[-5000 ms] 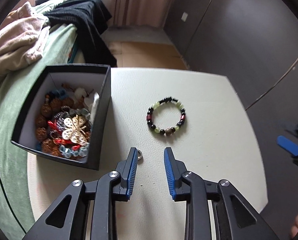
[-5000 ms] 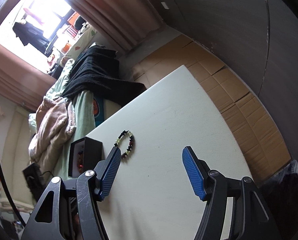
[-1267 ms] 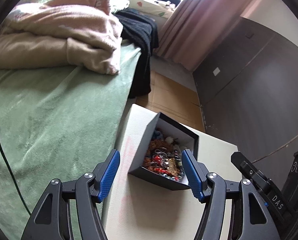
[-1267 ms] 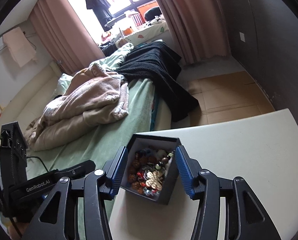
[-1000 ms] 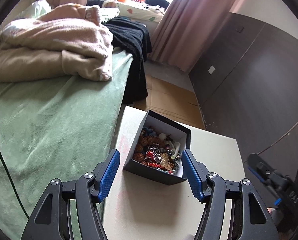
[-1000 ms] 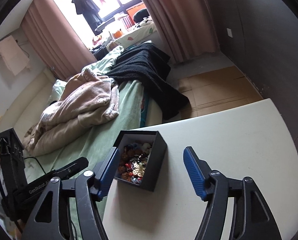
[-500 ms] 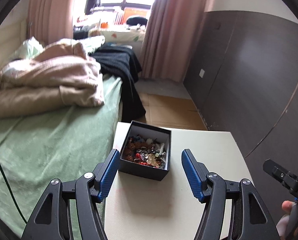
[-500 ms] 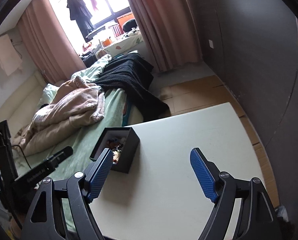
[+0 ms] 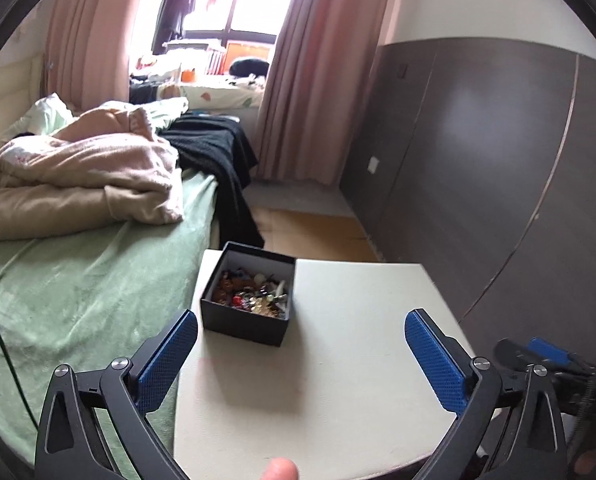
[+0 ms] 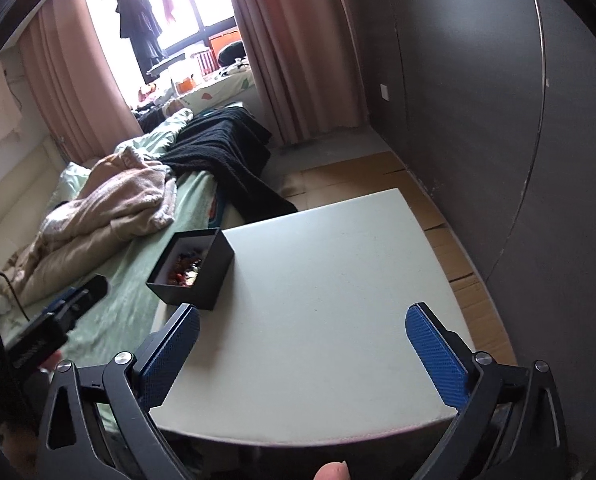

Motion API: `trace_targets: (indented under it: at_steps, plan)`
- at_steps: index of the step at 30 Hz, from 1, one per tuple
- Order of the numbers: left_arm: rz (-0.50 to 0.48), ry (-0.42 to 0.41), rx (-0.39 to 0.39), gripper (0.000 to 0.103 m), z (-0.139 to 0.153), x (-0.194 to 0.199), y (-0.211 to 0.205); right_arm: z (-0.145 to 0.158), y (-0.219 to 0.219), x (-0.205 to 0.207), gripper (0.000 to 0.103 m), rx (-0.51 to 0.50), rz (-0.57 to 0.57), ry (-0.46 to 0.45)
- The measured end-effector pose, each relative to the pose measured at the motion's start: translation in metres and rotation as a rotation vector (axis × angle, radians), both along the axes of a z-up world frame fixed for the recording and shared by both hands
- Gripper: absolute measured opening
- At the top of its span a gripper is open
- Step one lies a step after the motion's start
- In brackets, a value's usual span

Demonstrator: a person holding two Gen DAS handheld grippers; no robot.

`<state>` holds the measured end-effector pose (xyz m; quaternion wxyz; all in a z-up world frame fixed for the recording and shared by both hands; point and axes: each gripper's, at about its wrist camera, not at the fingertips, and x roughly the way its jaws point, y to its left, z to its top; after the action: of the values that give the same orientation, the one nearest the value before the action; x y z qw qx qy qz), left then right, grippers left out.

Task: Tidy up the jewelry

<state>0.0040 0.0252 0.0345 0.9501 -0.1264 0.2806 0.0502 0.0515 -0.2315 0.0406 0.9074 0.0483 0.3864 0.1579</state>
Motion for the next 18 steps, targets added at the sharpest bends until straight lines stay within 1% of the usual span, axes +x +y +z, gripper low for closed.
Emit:
trace_targets:
  at_steps: [3, 5, 11, 14, 18]
  plan:
    - [-0.012, -0.01, 0.01, 0.103, 0.001, -0.004, -0.005, -0.003, -0.003, -0.001, 0.103, 0.0, 0.007, 0.021]
    - [-0.015, -0.018, 0.025, 0.103, 0.001, -0.007, -0.008, -0.003, -0.005, -0.003, 0.103, -0.006, 0.006, 0.018]
    - [-0.048, 0.002, 0.059, 0.103, 0.001, -0.009, -0.018, -0.001, -0.008, -0.008, 0.103, -0.028, 0.009, 0.003]
    - [-0.055, 0.007, 0.071, 0.103, 0.002, -0.01, -0.022, -0.002, -0.009, -0.009, 0.103, -0.059, 0.007, -0.003]
    - [-0.053, 0.009, 0.082, 0.103, 0.003, -0.012, -0.023, -0.002, -0.014, -0.009, 0.103, -0.038, 0.006, 0.006]
